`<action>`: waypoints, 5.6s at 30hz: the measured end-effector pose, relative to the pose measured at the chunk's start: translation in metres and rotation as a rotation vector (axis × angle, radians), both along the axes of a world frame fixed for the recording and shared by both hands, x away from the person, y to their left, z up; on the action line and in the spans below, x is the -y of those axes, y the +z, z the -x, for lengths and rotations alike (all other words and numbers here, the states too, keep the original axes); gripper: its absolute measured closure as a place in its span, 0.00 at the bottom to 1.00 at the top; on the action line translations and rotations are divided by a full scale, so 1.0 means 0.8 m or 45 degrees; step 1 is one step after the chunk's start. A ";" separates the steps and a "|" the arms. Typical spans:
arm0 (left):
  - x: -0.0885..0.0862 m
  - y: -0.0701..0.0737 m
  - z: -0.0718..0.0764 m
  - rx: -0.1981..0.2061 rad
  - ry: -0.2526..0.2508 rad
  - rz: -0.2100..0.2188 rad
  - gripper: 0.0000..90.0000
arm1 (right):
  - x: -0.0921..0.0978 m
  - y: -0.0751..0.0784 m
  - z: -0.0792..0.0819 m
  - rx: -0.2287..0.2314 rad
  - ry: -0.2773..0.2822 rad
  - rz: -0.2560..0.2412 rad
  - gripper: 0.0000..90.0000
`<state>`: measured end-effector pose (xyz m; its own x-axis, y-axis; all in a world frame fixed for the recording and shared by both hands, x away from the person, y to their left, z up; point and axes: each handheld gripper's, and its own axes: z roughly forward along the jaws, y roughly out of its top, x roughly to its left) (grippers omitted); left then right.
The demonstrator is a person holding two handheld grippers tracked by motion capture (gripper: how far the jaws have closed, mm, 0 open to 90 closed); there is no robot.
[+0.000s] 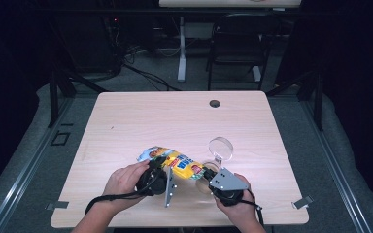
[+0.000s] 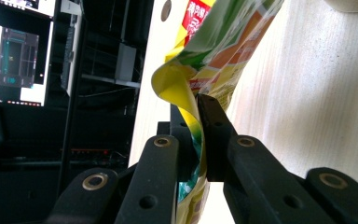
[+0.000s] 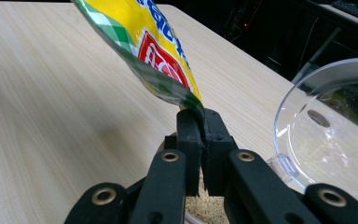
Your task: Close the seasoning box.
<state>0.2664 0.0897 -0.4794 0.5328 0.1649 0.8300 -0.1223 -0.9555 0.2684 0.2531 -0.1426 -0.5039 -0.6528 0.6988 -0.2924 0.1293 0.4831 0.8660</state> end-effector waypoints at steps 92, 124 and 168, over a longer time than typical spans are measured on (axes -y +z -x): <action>-0.045 -0.047 -0.010 -0.399 0.088 0.523 0.97 | -0.013 0.008 -0.004 0.022 0.045 -0.058 0.96; -0.069 -0.047 -0.027 -0.546 0.135 0.765 0.97 | -0.010 0.006 -0.007 -0.012 0.077 -0.164 0.63; -0.139 -0.070 -0.055 -0.789 0.300 1.195 0.95 | -0.010 0.003 -0.017 -0.049 0.071 -0.195 0.64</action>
